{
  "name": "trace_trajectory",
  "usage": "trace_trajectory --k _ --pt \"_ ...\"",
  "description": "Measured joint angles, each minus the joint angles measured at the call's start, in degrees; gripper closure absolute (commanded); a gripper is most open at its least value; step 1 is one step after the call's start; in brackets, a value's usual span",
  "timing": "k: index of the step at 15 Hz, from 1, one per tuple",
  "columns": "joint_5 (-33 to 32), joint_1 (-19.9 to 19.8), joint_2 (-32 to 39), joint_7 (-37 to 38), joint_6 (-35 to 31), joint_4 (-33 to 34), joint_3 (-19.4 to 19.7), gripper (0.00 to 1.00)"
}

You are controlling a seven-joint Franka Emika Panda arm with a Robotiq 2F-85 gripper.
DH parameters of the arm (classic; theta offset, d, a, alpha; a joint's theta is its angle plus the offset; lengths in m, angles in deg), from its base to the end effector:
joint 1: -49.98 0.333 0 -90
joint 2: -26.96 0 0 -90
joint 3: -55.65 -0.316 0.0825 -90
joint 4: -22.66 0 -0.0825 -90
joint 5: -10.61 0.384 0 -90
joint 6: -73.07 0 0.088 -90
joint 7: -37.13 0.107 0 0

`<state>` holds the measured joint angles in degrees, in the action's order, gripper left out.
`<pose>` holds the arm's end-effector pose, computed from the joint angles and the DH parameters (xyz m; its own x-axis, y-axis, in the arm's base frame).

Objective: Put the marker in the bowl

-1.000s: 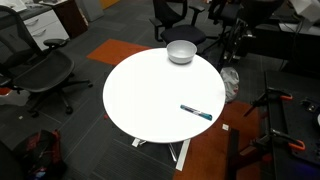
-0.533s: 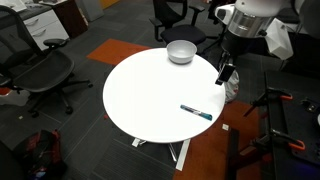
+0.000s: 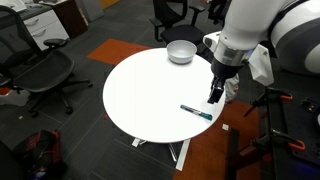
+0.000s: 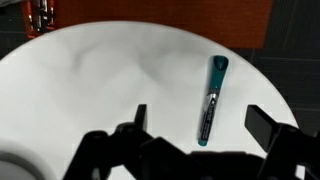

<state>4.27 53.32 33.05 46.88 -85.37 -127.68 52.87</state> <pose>0.4332 0.0517 0.2156 0.9985 0.0391 0.0396 0.0378 -0.9987 0.0328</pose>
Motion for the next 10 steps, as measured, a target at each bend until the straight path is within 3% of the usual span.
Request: trace_trajectory --k 5,10 --pt "-4.2 5.1 6.3 9.3 -2.8 2.9 0.7 0.00" --pt "-9.8 12.0 11.1 18.0 -3.1 6.7 5.8 0.00"
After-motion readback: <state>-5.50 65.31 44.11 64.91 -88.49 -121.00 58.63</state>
